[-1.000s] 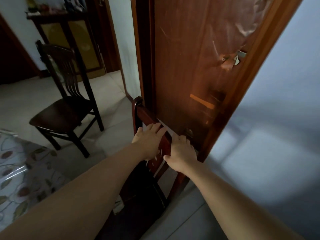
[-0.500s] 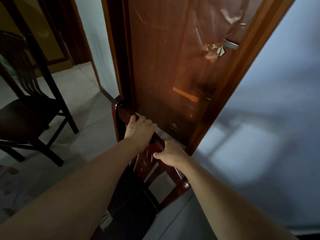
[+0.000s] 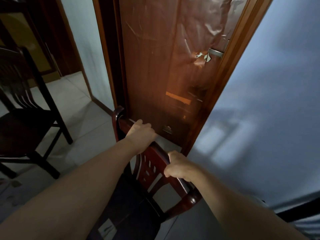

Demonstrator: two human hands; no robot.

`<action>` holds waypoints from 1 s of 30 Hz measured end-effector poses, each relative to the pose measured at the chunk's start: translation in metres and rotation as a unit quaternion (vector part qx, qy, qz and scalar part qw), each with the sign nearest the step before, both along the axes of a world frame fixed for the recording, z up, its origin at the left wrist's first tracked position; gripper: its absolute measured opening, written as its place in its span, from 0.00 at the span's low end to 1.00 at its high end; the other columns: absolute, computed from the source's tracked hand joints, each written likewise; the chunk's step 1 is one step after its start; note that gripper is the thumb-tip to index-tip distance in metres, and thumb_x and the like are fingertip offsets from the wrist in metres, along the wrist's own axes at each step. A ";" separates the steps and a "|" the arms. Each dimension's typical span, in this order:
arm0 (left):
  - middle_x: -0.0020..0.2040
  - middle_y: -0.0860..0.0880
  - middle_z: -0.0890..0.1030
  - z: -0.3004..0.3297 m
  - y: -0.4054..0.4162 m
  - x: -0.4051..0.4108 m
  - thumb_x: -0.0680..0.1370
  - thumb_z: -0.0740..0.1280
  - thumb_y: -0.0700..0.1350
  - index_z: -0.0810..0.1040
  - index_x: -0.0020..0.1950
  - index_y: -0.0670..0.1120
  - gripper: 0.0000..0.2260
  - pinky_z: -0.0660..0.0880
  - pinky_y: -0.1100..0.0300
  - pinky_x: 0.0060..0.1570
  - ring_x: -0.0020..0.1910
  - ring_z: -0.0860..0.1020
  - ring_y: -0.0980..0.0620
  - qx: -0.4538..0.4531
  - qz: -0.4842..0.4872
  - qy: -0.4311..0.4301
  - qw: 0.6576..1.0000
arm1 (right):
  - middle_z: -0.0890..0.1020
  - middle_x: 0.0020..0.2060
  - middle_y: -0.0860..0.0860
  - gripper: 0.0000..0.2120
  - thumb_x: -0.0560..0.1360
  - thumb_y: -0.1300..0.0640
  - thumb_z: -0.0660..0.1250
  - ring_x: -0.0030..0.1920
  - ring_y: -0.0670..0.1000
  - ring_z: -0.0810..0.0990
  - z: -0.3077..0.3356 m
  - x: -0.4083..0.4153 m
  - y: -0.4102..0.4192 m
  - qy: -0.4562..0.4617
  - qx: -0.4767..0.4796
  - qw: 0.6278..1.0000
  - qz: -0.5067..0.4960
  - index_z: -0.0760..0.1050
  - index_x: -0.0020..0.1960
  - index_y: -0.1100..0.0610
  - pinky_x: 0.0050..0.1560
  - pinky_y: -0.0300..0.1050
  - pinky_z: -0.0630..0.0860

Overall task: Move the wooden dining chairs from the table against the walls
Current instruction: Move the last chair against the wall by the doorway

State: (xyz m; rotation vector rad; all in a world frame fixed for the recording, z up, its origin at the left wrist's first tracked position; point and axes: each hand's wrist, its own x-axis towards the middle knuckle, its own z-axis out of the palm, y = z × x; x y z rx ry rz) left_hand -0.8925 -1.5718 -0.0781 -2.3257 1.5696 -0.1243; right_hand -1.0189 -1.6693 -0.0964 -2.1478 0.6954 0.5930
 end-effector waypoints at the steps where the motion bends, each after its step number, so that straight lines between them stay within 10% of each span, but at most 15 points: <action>1: 0.49 0.49 0.79 0.003 0.001 -0.004 0.74 0.63 0.36 0.77 0.48 0.47 0.08 0.64 0.55 0.49 0.51 0.73 0.48 0.004 -0.011 -0.003 1.000 | 0.76 0.40 0.48 0.19 0.68 0.69 0.67 0.38 0.44 0.75 0.002 -0.006 0.002 -0.001 0.001 1.000 -0.003 0.68 0.49 0.49 0.32 0.36 0.71; 13: 0.38 0.51 0.75 0.060 -0.056 -0.060 0.72 0.63 0.32 0.73 0.40 0.50 0.12 0.63 0.58 0.42 0.44 0.78 0.47 -0.004 -0.097 -0.005 0.995 | 0.76 0.44 0.51 0.27 0.68 0.67 0.69 0.47 0.52 0.78 0.070 -0.077 -0.042 0.001 -0.065 0.998 0.009 0.69 0.66 0.56 0.45 0.44 0.75; 30: 0.48 0.46 0.79 0.053 -0.269 -0.187 0.71 0.65 0.39 0.76 0.51 0.47 0.10 0.64 0.56 0.36 0.50 0.77 0.43 0.011 -0.164 0.028 0.986 | 0.80 0.57 0.58 0.25 0.67 0.71 0.67 0.57 0.57 0.78 0.071 -0.220 -0.262 -0.037 -0.130 0.991 -0.010 0.74 0.63 0.60 0.50 0.43 0.74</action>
